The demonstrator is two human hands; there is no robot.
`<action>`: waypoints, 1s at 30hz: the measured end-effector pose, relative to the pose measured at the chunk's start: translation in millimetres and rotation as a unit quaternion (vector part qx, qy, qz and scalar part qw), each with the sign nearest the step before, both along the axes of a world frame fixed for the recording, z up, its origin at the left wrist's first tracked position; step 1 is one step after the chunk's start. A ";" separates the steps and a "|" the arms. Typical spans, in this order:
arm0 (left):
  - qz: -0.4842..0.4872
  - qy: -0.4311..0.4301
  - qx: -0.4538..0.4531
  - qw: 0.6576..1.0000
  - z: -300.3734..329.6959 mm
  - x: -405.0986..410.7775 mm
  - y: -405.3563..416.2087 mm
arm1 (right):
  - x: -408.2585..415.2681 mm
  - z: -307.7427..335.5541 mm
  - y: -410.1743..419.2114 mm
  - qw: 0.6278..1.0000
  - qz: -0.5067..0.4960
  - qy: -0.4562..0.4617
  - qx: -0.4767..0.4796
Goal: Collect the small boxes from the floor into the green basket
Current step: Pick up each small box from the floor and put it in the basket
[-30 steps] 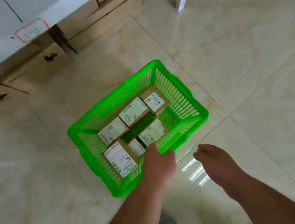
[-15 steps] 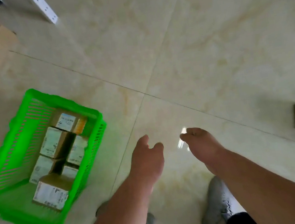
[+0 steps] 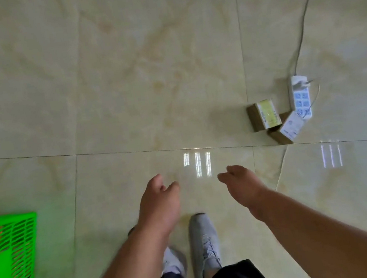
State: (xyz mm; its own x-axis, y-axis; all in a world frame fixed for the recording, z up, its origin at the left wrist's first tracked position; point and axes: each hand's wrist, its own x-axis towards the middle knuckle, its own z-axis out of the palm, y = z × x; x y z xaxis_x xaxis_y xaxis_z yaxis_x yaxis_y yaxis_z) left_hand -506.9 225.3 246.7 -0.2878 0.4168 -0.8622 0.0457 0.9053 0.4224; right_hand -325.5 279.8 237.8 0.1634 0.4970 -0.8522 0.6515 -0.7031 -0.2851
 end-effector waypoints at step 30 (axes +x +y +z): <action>-0.099 -0.030 -0.017 0.994 -47.2 171.6 162.1 | 207.6 -55.6 160.5 0.995 -0.064 -0.081 0.011</action>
